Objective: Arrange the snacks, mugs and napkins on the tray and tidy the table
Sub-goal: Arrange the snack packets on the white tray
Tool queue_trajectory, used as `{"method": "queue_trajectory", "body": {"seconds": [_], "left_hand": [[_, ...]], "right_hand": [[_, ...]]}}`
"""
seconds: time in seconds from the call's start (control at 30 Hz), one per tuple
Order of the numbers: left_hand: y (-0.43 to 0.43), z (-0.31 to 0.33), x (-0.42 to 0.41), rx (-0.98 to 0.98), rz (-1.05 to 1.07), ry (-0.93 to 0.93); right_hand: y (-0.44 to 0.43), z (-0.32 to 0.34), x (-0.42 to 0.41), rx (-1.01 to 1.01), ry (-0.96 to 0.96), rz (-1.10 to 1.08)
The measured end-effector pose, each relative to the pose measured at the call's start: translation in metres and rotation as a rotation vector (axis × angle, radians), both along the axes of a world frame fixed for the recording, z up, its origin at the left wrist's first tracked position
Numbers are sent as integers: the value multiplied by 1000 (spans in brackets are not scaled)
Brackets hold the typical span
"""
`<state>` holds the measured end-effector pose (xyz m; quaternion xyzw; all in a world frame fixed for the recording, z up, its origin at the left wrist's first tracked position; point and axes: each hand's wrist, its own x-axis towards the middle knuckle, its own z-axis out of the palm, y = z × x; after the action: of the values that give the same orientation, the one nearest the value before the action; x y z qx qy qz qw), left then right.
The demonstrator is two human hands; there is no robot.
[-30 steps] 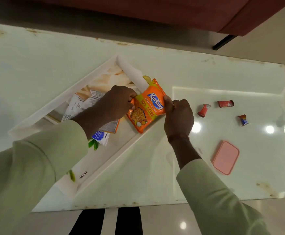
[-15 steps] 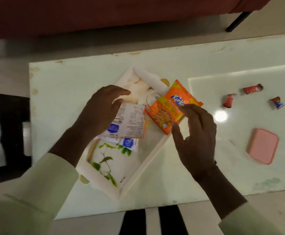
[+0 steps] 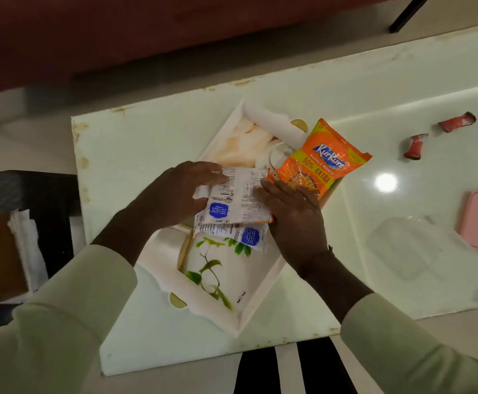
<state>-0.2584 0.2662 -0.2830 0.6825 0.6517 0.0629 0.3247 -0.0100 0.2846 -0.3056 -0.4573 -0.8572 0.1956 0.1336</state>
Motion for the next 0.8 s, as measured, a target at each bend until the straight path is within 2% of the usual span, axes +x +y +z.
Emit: {"method": "queue_trajectory", "body": {"seconds": [0.13,0.27,0.4,0.53,0.8], "left_hand": [[-1,8,-1,51,82,-130],[13,27,-3,85,401,-324],[42,41,1,98,508,-419],[76,37,11,129,494,-339],[112,1,32,41,544,-127]], "right_hand": [[11,20,-7,-166,127,-87],[27,43,-14,-230,217,-234],[60,56,-17,-451,359,-332],[91,58,-19,-611,426,-444],[115,35,-17,-553,-32,-489]]}}
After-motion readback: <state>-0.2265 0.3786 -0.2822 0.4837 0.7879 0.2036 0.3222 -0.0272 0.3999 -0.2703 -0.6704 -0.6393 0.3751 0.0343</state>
